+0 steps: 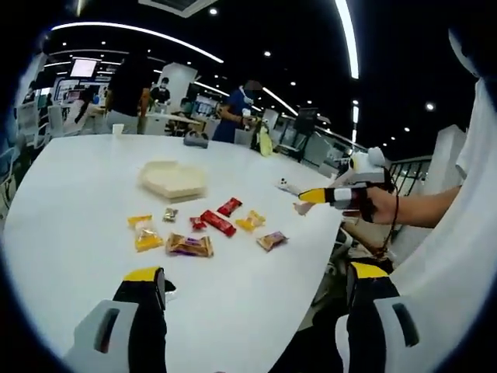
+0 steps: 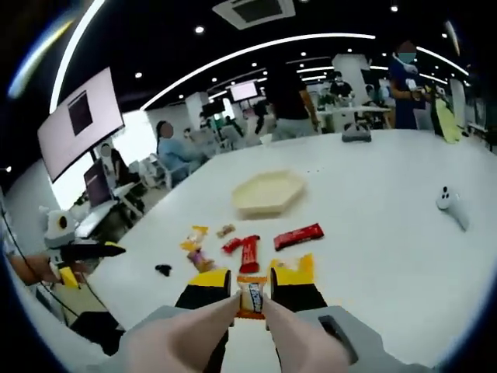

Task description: Place the target food into the container with the food tongs after gripping and lifting it, then release it inside without dropping or visibly crushing the food.

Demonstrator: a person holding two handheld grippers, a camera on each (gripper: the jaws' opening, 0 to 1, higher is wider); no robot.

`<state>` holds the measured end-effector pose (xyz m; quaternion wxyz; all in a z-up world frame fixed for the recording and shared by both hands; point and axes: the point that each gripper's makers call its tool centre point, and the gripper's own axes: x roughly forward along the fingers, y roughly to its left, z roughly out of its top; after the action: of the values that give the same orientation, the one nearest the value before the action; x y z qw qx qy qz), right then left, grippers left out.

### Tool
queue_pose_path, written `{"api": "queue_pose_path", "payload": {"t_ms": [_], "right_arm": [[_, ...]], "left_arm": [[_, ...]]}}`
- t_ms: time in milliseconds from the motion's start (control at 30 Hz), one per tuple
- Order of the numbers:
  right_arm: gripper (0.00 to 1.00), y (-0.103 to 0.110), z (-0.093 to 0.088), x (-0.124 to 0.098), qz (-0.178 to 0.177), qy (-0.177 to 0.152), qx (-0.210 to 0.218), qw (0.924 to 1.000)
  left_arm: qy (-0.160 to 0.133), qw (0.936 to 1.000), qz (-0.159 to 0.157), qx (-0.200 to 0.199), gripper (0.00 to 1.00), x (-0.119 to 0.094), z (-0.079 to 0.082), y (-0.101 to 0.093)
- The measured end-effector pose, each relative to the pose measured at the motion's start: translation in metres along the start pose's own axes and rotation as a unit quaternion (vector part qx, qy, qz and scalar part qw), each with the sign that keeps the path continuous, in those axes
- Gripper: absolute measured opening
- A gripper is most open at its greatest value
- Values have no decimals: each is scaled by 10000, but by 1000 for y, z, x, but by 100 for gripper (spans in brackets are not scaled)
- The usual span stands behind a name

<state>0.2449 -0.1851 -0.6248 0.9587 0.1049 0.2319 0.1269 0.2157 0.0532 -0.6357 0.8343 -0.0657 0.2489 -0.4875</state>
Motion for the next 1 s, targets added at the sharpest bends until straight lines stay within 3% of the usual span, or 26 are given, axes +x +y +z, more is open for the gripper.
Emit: {"api": "queue_pose_path", "payload": {"t_ms": [200, 333, 433, 500, 567, 633, 667, 800, 900, 1000], "right_arm": [[19, -13, 9, -14, -54, -4, -32, 10000], [19, -33, 18, -12, 67, -36, -112, 9999], [19, -49, 30, -3, 319, -93, -132, 9994], [19, -54, 34, 0, 384, -69, -72, 9992], [19, -58, 42, 4, 670, -89, -339, 9971], [19, -66, 42, 8, 722, -37, -331, 9968], [19, -68, 42, 10, 909, 16, -417, 9950], [19, -76, 45, 20, 1260, 64, -571, 9904], [19, -79, 47, 25, 1444, 76, -581, 9878], [19, -83, 49, 31, 1601, 107, -745, 9842]], "left_arm": [[-4, 10000, -74, -24, 98, 16, 2, -13], [43, 10000, 80, 31, 98, 26, 4, -18], [-77, 9994, 330, -27, 98, 38, 15, -22], [33, 9980, 618, -94, 98, 41, 15, -18], [-238, 9976, 644, -130, 99, 53, 32, -29], [18, 9966, 816, -147, 99, 63, 28, -28], [211, 9945, 1025, -38, 99, 67, 25, -26], [99, 9918, 1269, -64, 99, 77, 37, -36], [141, 9877, 1553, -108, 99, 82, 36, -39], [183, 9867, 1614, -88, 99, 87, 36, -44]]}}
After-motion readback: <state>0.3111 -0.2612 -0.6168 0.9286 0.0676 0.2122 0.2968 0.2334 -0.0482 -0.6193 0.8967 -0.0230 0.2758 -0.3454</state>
